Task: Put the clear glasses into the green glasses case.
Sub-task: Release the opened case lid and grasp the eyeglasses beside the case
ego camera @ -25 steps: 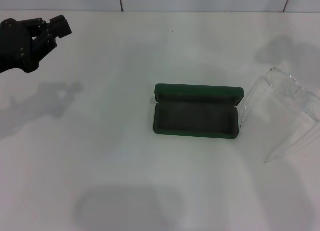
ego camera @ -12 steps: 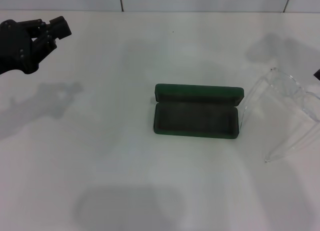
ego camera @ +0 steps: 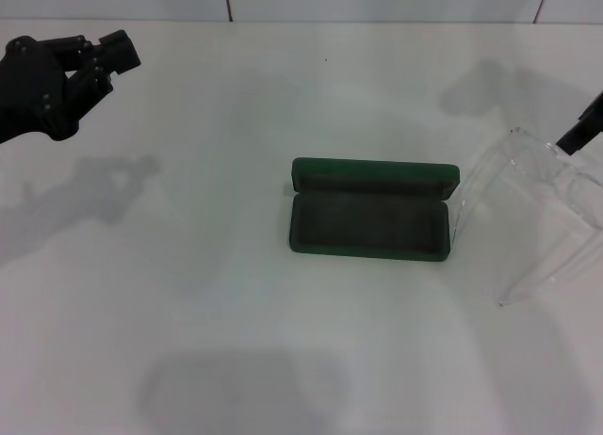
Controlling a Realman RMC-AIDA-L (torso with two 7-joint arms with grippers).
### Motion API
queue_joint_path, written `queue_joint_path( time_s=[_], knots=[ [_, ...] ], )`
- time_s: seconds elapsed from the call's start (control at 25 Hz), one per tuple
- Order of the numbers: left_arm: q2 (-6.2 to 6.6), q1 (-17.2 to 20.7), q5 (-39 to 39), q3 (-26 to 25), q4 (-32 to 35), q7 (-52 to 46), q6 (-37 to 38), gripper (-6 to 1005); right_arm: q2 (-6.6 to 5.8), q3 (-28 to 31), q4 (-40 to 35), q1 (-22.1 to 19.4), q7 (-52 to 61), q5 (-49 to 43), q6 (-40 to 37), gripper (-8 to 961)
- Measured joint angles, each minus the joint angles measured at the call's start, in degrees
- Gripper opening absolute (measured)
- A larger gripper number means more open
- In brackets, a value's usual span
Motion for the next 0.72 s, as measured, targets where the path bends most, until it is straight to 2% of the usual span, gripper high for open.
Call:
queue_joint_path(
  time_s=[0.4,0.72],
  knots=[
    [-0.17,0.5,0.0,0.0,0.1,0.9,0.0,69,-0.01,0.0,-7.4,-1.0,4.5,-3.6,2.9,496],
    [-0.25,0.7,0.0,0.0,0.1,1.5,0.0,69,0.08,0.1,-8.5,-2.5,5.7,-4.2,5.4,493]
  ],
)
